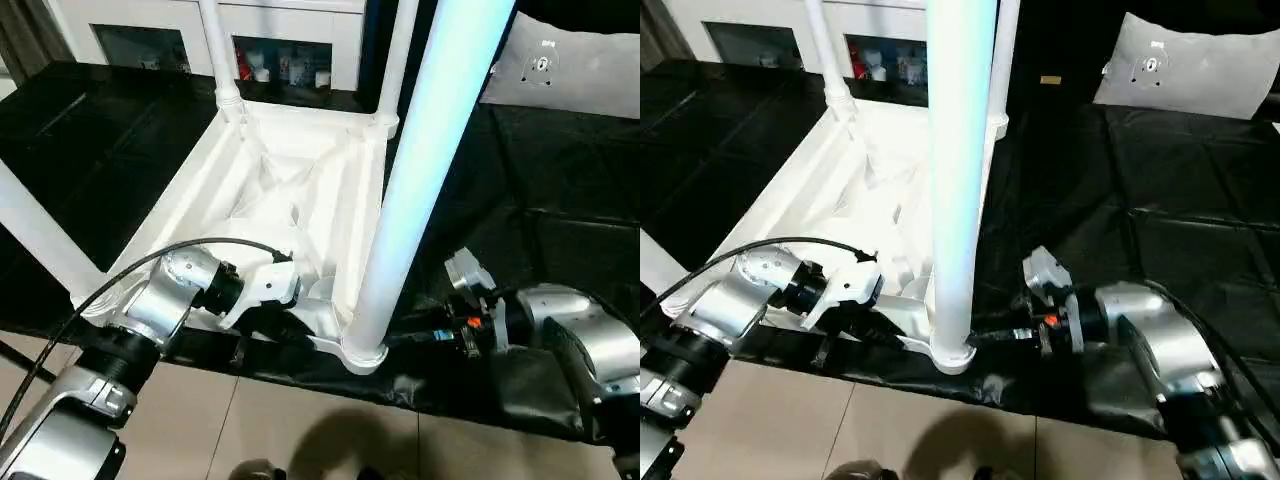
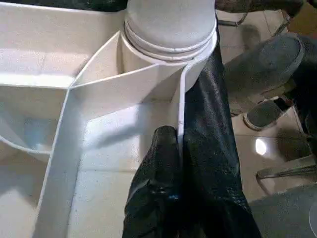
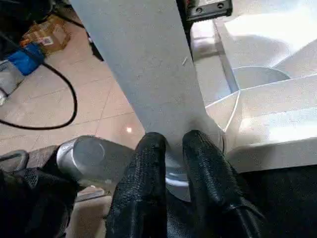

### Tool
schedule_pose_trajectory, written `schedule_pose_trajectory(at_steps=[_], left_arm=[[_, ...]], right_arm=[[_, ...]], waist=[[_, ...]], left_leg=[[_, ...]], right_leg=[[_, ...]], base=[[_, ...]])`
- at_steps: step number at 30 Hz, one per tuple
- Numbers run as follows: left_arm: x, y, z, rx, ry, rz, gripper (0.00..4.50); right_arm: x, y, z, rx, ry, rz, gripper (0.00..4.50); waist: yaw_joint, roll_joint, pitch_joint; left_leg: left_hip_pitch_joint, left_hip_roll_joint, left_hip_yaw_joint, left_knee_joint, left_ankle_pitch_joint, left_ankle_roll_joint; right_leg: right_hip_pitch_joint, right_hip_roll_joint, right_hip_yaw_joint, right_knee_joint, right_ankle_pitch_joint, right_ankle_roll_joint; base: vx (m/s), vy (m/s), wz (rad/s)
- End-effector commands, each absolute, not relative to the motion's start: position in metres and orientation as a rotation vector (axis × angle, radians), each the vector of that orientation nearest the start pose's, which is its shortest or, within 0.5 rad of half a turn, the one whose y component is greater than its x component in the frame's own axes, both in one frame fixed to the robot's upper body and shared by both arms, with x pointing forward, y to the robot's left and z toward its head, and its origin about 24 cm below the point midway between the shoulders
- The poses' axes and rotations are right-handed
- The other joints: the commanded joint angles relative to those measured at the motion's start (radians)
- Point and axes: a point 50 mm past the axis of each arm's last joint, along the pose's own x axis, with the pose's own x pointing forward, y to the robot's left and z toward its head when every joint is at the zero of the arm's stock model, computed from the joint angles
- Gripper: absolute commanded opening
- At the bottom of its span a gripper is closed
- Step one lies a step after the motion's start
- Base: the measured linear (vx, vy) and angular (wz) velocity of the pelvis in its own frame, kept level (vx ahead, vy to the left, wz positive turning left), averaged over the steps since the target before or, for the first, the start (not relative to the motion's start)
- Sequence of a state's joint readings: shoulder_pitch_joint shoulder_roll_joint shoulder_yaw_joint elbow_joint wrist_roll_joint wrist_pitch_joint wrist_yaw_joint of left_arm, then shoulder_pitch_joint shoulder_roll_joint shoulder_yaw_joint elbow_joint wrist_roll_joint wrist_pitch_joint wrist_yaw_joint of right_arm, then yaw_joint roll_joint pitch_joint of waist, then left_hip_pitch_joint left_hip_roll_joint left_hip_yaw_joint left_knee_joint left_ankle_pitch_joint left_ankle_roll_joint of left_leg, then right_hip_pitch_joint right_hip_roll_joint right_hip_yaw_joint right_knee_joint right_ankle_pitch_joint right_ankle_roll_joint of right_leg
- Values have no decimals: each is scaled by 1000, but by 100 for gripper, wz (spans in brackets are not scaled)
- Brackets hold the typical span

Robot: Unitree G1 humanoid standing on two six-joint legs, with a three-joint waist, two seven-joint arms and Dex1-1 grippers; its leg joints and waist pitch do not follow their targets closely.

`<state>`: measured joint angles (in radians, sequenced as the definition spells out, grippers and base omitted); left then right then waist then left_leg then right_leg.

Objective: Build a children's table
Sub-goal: Rotate leg to tighten

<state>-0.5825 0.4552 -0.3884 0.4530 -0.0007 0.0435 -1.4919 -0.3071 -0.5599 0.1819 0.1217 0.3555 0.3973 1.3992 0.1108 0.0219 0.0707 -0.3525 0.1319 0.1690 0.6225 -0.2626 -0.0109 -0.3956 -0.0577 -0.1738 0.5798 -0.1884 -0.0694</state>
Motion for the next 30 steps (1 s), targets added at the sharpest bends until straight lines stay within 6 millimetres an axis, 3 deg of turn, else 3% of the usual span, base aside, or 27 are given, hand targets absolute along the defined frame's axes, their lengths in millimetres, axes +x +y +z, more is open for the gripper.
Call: schedule_pose_trajectory(at_steps=[1,3,4,6,9,15,16,23,30], left_arm=[[289,113,64,508,425,-1733,0],[290,114,64,511,427,-1729,0],[290,115,64,521,430,-1725,0],[290,115,64,524,431,-1724,0],[290,117,64,531,435,-1717,0],[290,120,67,534,431,-1724,0],[290,120,67,536,431,-1724,0],[290,120,67,546,430,-1722,0],[291,121,68,556,435,-1714,0]], right_arm=[[255,-151,74,-74,354,1525,37],[257,-151,76,-34,359,1514,37],[259,-152,78,-31,351,1504,70],[259,-153,79,-33,348,1502,74],[260,-157,81,-44,345,1501,114],[260,-157,85,-57,346,1533,168],[261,-157,85,-63,344,1530,168],[267,-151,82,-90,320,1506,228],[268,-145,79,-92,330,1530,241]], waist=[[-11,-11,-49],[-16,-13,-45],[-18,-13,-43],[-22,-11,-40],[-27,-9,-38],[-26,-7,-43],[-28,-12,-43],[-27,-9,-38],[-27,-7,-38]], left_leg=[[0,138,-57,-74,76,161],[0,134,-55,-77,43,146],[0,135,-55,-79,35,142],[3,136,-56,-82,3,125],[4,137,-58,-84,-17,108],[1,138,-57,-79,38,137],[0,137,-56,-79,39,140],[2,136,-56,-83,4,118],[4,143,-58,-84,21,123]], right_leg=[[63,-152,105,-63,-145,-78],[65,-152,104,-72,-199,-75],[65,-152,105,-75,-214,-72],[65,-152,105,-82,-255,-68],[68,-155,106,-87,-283,-65],[67,-155,108,-71,-176,-92],[68,-155,108,-71,-175,-91],[67,-157,108,-82,-250,-83],[63,-159,112,-72,-191,-105]], base=[[0,0,0],[0,0,0],[0,0,0],[0,0,0],[0,0,0],[0,0,0],[0,0,0],[0,0,0],[0,0,0]])
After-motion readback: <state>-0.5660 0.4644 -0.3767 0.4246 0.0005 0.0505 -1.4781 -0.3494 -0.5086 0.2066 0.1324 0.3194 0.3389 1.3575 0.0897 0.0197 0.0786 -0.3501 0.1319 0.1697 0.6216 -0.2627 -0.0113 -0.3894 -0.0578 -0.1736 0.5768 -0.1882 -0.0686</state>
